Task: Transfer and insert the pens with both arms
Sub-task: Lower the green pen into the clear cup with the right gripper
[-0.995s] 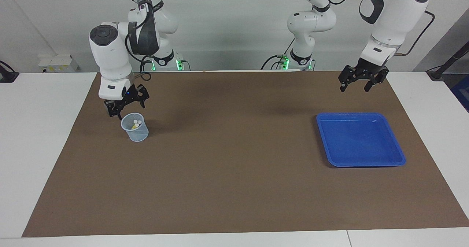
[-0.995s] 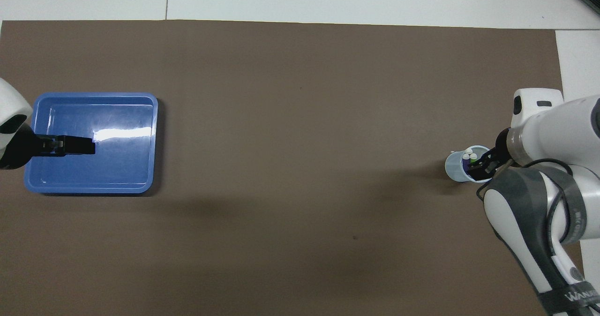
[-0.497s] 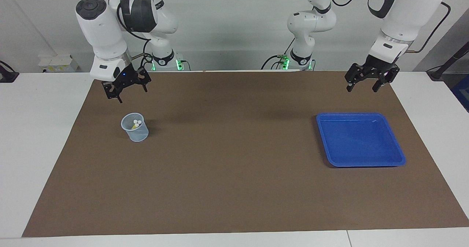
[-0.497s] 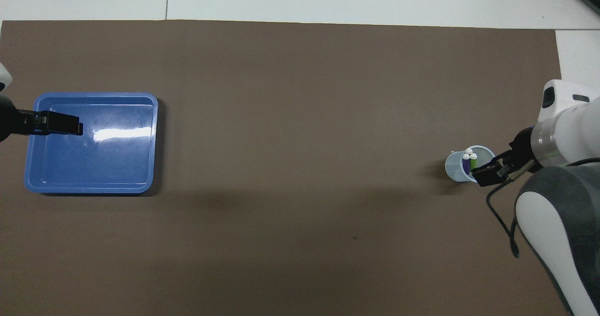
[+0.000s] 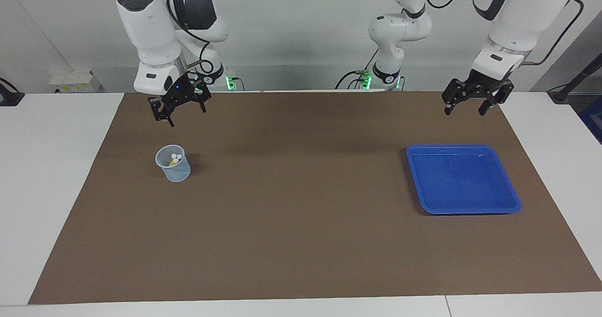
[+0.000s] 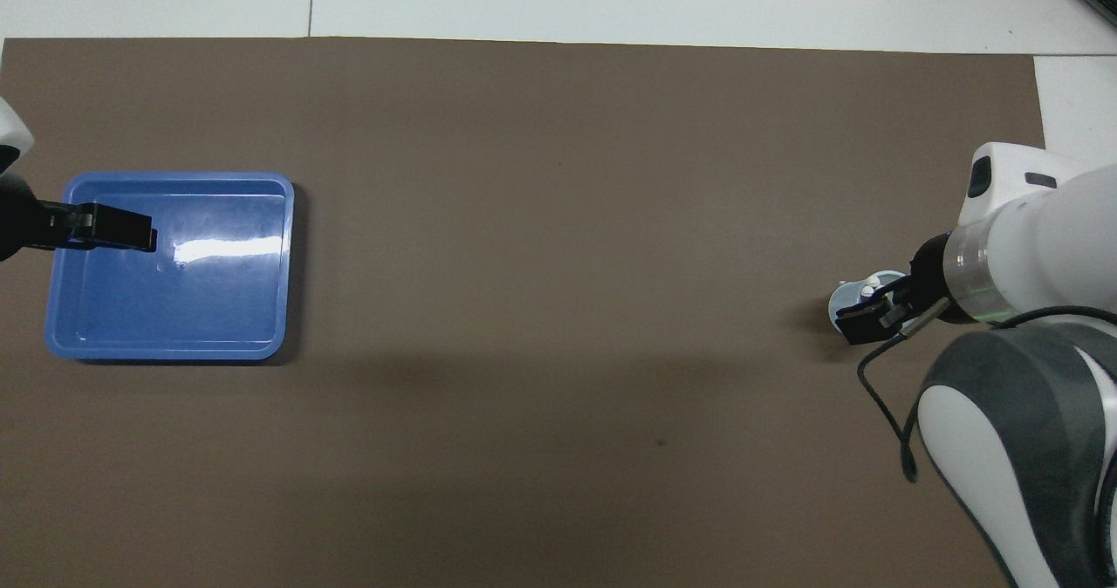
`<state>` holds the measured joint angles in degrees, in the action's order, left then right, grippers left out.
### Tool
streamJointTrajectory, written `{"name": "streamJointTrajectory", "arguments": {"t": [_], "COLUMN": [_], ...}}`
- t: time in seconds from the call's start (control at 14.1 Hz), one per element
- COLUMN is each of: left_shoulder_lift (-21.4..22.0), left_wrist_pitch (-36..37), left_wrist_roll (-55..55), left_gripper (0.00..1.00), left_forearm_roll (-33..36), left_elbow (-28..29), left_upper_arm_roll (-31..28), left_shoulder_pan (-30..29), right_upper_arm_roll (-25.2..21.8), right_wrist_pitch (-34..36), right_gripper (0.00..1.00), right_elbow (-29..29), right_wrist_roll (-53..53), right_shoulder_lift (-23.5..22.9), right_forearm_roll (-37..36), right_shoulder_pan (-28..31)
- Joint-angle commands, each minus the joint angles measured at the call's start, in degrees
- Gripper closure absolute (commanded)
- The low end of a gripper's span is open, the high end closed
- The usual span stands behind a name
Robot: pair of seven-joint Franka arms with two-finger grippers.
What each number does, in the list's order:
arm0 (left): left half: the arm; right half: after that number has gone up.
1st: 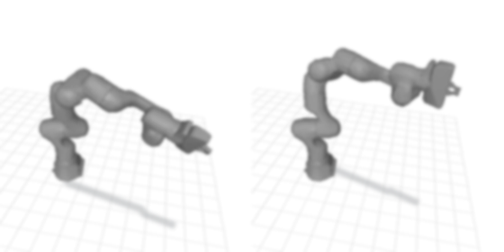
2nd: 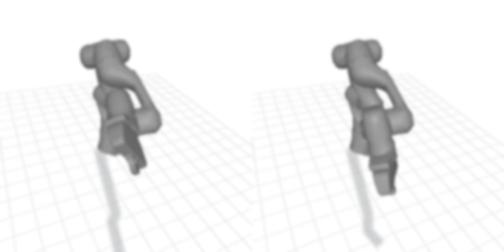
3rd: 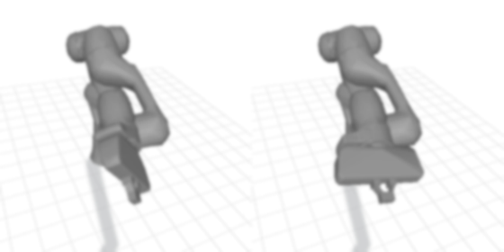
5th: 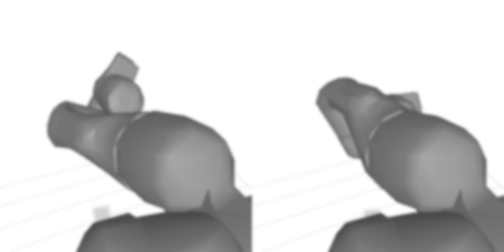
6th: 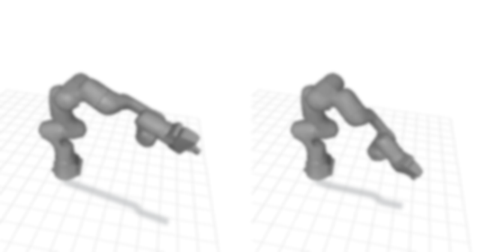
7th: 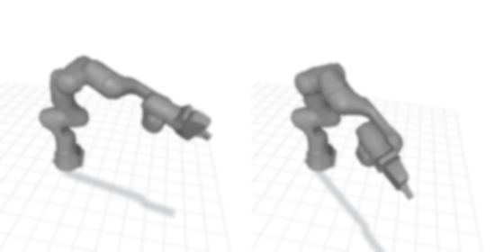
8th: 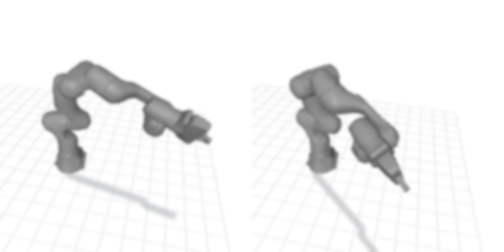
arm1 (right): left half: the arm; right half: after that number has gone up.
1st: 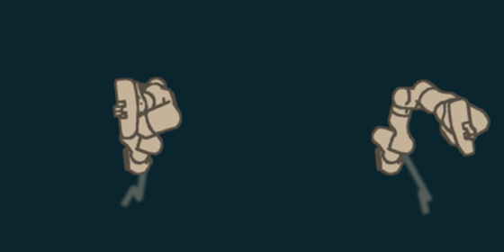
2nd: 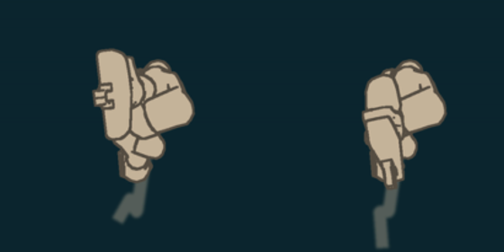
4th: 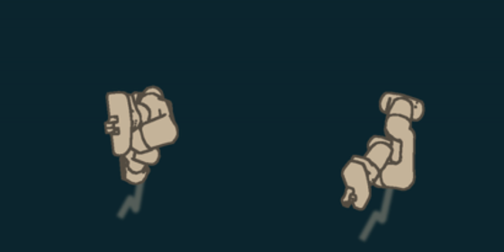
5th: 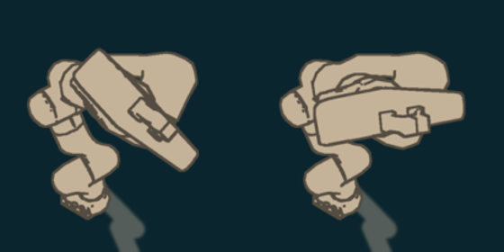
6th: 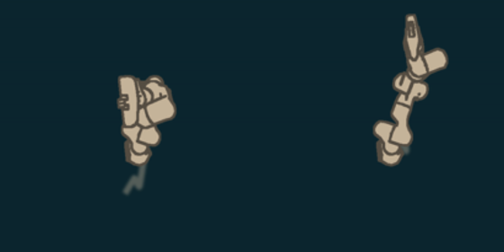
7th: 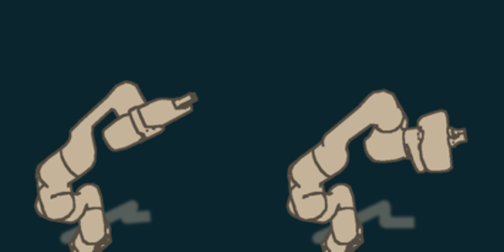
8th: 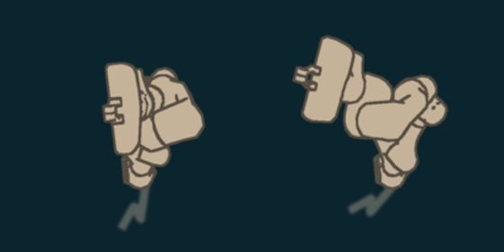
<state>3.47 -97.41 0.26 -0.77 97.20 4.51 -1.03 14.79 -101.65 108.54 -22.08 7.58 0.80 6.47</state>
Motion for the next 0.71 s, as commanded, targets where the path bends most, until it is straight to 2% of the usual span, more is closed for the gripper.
{"name": "streamJointTrajectory", "arguments": {"t": [0.0, 0.28, 0.43, 0.64], "left_shoulder_lift": [-0.66, -0.48, -0.39, -0.48], "left_wrist_pitch": [0.64, 0.9, 0.82, 0.99], "left_wrist_roll": [-5.17, -1.86, 2.54, 2.73], "left_gripper": [0.0, 0.0, 0.0, 0.0], "left_forearm_roll": [-0.1, -0.02, -0.02, 0.07], "left_elbow": [-1.05, -0.61, -0.52, -0.69], "left_upper_arm_roll": [-0.91, -1.08, -1.96, -2.75], "left_shoulder_pan": [1.55, 2.0, 1.56, 1.64], "right_upper_arm_roll": [-2.83, -6.61, -7.84, -8.02], "right_wrist_pitch": [5.56, 10.67, 10.07, 9.72], "right_gripper": [0.0, 0.0, 0.0, 0.0], "right_elbow": [-6.82, -14.22, -14.14, -13.27], "right_wrist_roll": [6.15, 6.52, 6.52, 7.74], "right_shoulder_lift": [-2.91, -6.43, -6.97, -6.53], "right_forearm_roll": [0.61, -2.2, -2.03, -1.94], "right_shoulder_pan": [-1.81, -2.78, -2.78, -4.18]}}
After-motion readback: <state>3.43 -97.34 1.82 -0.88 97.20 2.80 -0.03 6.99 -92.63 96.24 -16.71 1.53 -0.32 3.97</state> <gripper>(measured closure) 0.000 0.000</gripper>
